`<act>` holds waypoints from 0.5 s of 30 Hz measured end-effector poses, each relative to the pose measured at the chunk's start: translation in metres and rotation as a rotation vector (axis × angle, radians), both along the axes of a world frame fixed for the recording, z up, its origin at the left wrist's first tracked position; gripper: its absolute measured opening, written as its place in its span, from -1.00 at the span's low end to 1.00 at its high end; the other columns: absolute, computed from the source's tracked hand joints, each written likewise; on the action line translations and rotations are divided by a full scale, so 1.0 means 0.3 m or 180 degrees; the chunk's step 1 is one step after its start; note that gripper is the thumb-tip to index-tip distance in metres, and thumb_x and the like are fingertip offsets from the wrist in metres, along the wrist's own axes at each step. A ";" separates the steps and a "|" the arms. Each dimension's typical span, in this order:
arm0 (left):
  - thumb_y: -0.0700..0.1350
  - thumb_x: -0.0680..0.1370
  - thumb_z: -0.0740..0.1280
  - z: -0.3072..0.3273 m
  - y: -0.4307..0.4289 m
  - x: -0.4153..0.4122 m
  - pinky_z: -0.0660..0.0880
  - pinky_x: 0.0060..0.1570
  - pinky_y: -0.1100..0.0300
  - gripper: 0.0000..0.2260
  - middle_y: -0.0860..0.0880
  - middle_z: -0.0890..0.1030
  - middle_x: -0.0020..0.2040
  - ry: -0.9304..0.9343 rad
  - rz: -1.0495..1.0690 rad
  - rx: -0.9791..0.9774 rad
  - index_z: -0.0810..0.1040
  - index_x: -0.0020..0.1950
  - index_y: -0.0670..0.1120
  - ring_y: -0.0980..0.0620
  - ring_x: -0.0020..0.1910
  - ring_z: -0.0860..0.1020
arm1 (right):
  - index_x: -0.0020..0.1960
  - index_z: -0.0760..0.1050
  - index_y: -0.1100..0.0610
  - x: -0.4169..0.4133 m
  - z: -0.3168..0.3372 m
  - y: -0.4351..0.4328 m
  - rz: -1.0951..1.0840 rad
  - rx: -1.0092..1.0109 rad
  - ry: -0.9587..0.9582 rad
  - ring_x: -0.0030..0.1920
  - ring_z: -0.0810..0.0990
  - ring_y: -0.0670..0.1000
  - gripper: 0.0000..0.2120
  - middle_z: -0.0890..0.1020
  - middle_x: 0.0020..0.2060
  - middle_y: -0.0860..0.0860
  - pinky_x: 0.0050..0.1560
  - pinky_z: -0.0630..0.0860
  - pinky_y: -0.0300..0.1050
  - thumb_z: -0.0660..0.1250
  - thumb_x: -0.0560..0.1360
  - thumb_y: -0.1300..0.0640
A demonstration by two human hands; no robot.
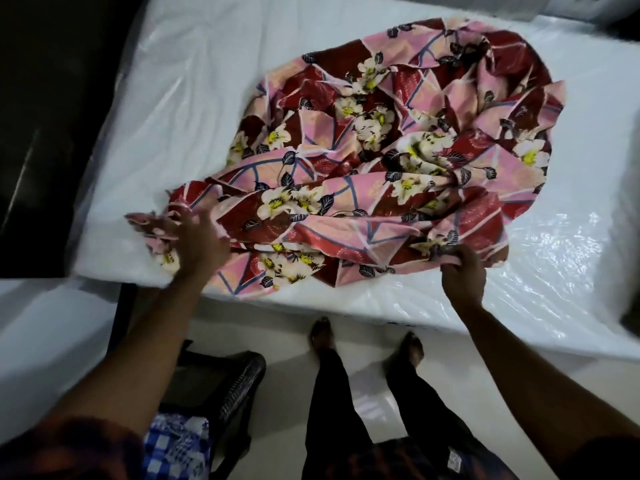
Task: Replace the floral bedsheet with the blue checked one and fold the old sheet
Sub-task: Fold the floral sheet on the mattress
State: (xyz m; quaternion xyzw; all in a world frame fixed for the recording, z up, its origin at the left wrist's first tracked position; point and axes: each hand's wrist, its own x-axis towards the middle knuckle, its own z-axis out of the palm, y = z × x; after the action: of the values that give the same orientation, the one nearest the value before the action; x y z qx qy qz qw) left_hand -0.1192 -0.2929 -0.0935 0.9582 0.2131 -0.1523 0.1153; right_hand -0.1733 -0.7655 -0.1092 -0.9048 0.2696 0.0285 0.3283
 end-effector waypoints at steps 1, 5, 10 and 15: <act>-0.11 0.48 0.46 0.009 -0.118 -0.005 0.50 0.17 -0.15 -0.40 -0.27 0.26 0.47 -0.0066 -0.0321 -0.0229 0.30 0.47 -0.09 -0.30 0.37 0.38 | 0.02 0.56 0.15 0.006 0.017 0.005 0.0136 0.0033 -0.0045 -0.07 0.61 0.24 -0.80 0.68 -0.08 0.15 -0.18 0.41 -0.06 0.26 0.42 0.21; -0.03 0.41 0.51 0.031 -0.639 -0.062 0.41 0.32 -0.13 -0.28 -0.16 0.31 0.49 -0.0175 -0.1759 -0.1133 0.30 0.52 -0.02 -0.17 0.44 0.33 | 0.06 0.64 0.09 0.030 0.101 -0.019 0.0569 0.0280 -0.0003 -0.01 0.66 0.12 -0.70 0.72 -0.03 0.04 -0.08 0.53 -0.09 0.27 0.40 0.25; 0.19 0.35 0.52 0.040 -1.052 -0.105 0.34 0.34 -0.19 -0.18 -0.05 0.32 0.52 -0.0143 -0.2281 -0.1243 0.23 0.53 0.09 -0.15 0.48 0.30 | 0.01 0.70 -0.01 0.059 0.221 -0.123 0.1436 0.0265 0.0285 -0.25 0.59 -0.03 -0.68 0.70 -0.17 -0.07 -0.24 0.47 -0.26 0.43 0.36 0.32; -0.08 0.50 0.28 0.073 -1.135 -0.108 0.59 -0.07 -0.07 -0.76 -0.10 0.69 -0.03 -0.0758 -0.2083 -0.1747 0.65 0.09 -0.07 -0.18 -0.03 0.63 | 0.04 0.68 -0.02 0.035 0.265 -0.228 0.1727 0.0036 0.0175 -0.25 0.56 -0.01 -0.71 0.66 -0.25 -0.07 -0.25 0.42 -0.13 0.45 0.37 0.24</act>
State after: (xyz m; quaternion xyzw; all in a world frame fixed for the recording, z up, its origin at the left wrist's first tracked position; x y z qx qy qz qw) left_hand -0.1515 -0.6335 -0.0717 0.9199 -0.1646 -0.1202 0.3350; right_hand -0.1629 -0.8338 -0.0296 -0.9411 0.0260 0.1414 0.3062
